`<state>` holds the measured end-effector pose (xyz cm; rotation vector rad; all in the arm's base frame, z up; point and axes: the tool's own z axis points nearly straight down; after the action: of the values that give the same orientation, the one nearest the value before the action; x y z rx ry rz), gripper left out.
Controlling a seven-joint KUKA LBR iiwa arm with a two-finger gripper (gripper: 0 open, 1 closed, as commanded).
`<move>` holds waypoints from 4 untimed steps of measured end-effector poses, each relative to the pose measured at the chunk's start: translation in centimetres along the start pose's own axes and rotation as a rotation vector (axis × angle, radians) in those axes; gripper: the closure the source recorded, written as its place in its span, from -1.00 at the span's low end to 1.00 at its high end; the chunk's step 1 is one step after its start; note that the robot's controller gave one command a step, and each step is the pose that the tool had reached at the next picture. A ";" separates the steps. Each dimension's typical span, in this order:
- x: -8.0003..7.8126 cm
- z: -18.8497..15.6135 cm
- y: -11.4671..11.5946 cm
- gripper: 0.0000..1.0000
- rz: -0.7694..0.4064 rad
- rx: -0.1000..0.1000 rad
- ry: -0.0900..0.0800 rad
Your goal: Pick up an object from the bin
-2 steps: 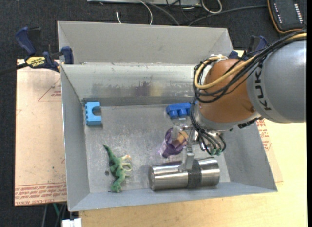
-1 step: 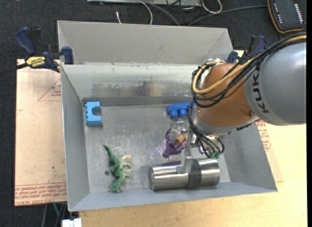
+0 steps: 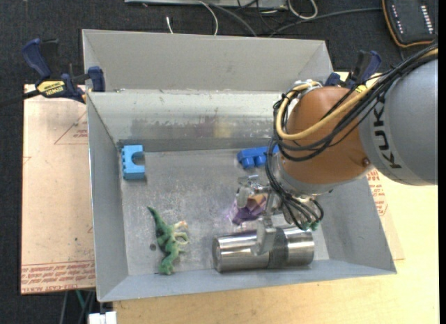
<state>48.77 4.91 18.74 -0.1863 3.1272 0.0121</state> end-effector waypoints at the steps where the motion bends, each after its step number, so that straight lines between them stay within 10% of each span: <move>1: -3.0 7.5 -4.1 1.00 -0.006 0.003 -0.010; 2: -3.0 7.6 -4.1 1.00 -0.006 0.003 -0.010; 3: -3.1 -2.8 -3.1 1.00 -0.014 0.002 0.002; 4: -3.7 6.0 -3.0 1.00 0.014 0.002 0.002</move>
Offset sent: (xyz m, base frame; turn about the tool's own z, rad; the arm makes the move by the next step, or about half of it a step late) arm 0.0000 0.0000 0.0000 0.0000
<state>52.88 2.42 12.80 -0.1649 3.1301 0.0094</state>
